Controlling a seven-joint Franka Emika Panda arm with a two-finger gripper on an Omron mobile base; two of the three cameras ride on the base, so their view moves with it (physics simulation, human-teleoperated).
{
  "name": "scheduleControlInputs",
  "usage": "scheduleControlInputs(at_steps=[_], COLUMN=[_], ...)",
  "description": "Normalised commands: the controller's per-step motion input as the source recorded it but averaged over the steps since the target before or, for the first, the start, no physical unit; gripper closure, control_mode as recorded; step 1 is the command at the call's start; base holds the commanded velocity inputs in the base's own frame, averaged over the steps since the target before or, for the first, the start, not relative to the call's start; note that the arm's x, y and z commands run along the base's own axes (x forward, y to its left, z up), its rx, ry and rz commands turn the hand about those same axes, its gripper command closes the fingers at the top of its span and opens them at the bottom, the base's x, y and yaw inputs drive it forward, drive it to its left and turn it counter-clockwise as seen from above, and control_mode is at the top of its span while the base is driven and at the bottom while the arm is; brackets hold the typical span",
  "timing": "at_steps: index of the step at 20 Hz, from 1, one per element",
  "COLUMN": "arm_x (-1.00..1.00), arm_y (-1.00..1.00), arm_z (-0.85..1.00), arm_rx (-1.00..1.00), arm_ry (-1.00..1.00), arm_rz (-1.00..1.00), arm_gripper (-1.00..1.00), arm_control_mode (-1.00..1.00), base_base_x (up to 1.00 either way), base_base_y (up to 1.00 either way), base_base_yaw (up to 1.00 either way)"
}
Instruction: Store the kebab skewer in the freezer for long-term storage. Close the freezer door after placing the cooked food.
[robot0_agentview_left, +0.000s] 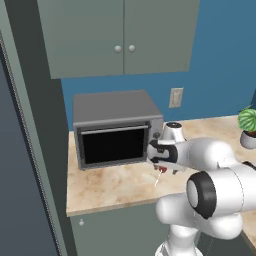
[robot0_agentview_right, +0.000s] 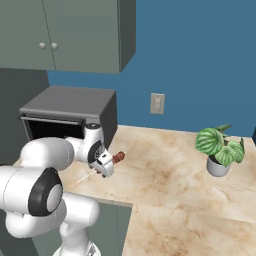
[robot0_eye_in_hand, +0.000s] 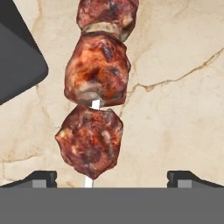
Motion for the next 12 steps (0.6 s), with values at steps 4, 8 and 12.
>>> scheduleControlInputs(at_steps=[4,8,12], arm_x=[0.08,0.08,0.12], arm_y=[0.00,0.00,0.00], arm_z=[0.00,-0.02,-0.06], arm_rx=[0.00,0.00,0.00], arm_ry=[0.00,0.00,0.00], arm_rz=[0.00,0.00,0.00], arm_gripper=[-1.00,-1.00,-1.00], arm_control_mode=[-1.00,-1.00,-1.00], base_base_x=[0.00,0.00,0.00], base_base_y=[0.00,0.00,0.00], base_base_yaw=[0.00,0.00,0.00])
